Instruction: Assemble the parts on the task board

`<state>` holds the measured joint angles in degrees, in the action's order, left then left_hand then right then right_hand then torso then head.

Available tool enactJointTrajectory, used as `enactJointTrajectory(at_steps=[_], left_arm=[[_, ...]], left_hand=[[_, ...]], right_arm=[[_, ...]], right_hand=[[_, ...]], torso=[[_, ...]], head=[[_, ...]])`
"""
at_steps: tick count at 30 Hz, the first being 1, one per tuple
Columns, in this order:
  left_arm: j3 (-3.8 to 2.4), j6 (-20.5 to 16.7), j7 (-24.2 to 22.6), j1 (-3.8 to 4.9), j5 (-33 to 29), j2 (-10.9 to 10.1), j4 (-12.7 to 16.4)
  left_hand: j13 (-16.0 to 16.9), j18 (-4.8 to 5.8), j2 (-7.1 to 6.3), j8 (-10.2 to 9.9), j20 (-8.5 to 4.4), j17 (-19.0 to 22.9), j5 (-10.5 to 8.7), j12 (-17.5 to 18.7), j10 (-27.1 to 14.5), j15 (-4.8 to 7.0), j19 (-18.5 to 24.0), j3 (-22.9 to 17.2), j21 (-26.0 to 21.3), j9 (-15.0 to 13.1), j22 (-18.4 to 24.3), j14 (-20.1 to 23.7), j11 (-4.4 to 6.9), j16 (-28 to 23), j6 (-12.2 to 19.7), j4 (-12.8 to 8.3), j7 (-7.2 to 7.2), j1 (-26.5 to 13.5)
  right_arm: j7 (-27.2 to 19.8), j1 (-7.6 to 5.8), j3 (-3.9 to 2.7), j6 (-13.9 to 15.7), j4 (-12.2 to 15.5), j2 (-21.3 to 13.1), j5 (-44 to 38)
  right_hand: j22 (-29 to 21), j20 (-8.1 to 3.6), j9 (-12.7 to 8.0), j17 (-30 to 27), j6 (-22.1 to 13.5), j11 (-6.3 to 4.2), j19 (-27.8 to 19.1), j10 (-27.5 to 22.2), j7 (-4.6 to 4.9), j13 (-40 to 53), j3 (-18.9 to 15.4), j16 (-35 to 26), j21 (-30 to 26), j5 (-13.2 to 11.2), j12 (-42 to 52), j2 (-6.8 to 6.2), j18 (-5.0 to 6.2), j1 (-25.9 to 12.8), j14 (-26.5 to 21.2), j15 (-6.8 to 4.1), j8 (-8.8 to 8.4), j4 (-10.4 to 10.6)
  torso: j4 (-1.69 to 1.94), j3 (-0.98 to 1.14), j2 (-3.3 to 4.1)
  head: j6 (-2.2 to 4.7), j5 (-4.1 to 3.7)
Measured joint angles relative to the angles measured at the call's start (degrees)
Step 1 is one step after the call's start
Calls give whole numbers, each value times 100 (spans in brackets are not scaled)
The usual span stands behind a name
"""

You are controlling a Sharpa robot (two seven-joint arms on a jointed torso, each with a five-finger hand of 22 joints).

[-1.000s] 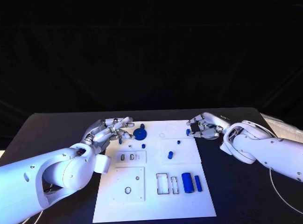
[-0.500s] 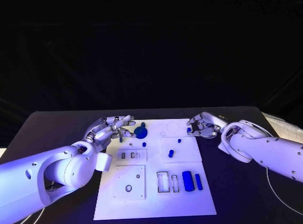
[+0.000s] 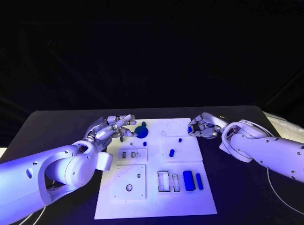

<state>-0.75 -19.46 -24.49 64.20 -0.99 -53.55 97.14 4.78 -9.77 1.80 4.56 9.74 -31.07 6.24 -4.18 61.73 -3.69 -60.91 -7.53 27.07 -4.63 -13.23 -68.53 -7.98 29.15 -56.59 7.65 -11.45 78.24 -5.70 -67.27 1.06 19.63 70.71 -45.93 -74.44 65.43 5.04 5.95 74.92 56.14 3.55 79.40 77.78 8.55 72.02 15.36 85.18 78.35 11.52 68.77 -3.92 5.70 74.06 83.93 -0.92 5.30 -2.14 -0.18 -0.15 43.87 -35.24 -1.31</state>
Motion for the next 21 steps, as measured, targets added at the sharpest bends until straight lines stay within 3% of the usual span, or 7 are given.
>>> enactJointTrajectory(at_steps=[21], left_arm=[[0, 0, 2, 0, -1, -4, 4]], left_hand=[[0, 0, 0, 0, -21, -7, 0, 0, 0, 20, 21, -24, 23, 0, -6, 21, 0, 0, 0, -24, 0, 0]], right_arm=[[53, 0, -2, -92, -55, 78, -115]], right_hand=[[11, 0, 31, -1, 202, -61, 0, 62, -59, 49, 16, -3, 0, -103, 45, 40, 0, -40, 2, -3, 66, 16]], torso=[[7, 0, -1]], head=[[-24, 19]])
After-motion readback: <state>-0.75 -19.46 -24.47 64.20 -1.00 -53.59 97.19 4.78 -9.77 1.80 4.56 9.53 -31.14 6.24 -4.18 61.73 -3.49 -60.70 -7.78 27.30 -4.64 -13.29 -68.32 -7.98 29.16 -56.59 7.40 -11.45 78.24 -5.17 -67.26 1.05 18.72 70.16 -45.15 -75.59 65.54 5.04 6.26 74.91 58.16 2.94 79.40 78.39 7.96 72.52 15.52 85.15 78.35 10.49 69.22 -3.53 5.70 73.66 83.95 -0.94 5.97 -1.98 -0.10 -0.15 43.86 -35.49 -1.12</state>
